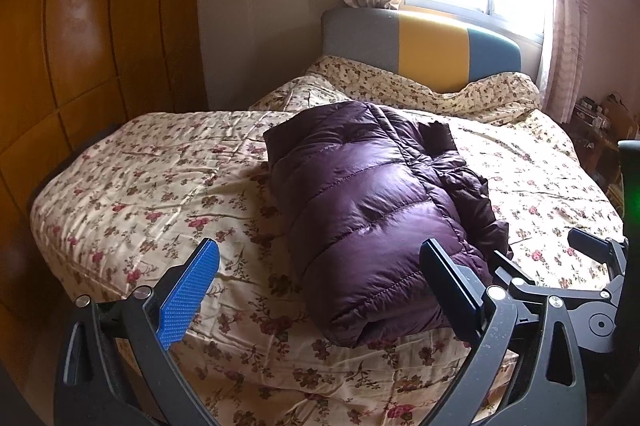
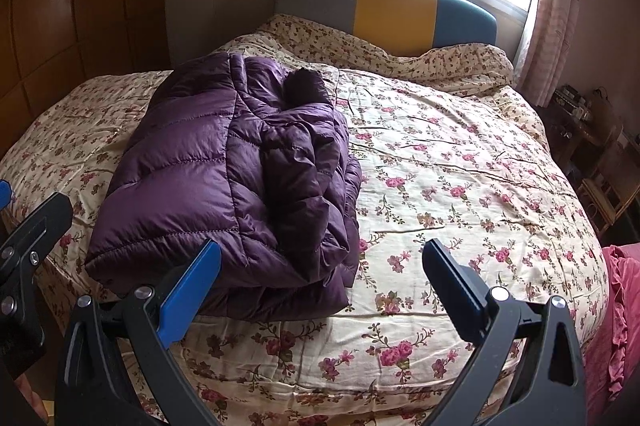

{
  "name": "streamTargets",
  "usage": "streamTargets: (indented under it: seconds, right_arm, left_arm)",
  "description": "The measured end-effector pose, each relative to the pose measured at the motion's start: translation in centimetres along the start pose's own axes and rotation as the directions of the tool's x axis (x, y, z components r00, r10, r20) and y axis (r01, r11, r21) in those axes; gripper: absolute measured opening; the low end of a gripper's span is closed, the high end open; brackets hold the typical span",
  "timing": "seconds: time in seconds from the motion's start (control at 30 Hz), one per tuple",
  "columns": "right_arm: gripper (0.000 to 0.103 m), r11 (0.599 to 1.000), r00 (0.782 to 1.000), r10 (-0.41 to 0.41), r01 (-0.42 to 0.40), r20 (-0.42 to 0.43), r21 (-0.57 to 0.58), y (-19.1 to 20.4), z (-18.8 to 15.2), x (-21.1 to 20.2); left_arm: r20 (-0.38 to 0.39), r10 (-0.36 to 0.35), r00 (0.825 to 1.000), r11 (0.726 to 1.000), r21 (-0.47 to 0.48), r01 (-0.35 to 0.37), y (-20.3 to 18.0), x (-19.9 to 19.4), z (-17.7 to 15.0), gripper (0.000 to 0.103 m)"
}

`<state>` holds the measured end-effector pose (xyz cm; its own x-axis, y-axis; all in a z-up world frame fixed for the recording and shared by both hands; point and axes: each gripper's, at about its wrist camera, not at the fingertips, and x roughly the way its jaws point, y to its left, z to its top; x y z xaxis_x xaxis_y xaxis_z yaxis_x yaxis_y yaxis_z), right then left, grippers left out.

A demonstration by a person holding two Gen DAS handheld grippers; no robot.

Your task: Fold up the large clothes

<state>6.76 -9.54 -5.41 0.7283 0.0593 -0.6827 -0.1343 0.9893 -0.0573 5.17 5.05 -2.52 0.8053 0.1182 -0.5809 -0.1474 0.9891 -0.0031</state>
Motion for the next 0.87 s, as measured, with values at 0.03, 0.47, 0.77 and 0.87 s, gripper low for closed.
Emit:
streamTargets:
  seconds: [0.03, 0.47, 0.77, 0.87]
  right_arm:
    - [0.1, 1.0, 1.0, 0.0, 0.0, 0.0, 0.0, 0.02, -0.03, -0.02]
    - [0.101, 1.0, 1.0, 0.004, -0.004, -0.007, 0.0, 0.11, -0.08, -0.05]
    - [0.101, 1.0, 1.0, 0.007, -0.007, -0.013, 0.007, -0.02, -0.23, 0.05]
    - [0.101, 1.0, 1.0, 0.009, -0.009, -0.016, 0.008, 0.03, -0.21, 0.21]
  left_arm:
    - [0.002, 0.0, 1.0, 1.0, 0.002, 0.0, -0.03, -0.06, 0.01, 0.099]
    - [0.002, -0.006, 1.0, 1.0, 0.001, 0.006, -0.13, -0.33, 0.1, 0.099]
    - [-0.031, -0.01, 0.999, 1.0, -0.018, 0.01, 0.07, 0.24, -0.05, 0.099]
    - [-0.037, -0.008, 0.999, 1.0, -0.02, 0.007, 0.1, 0.38, -0.13, 0.099]
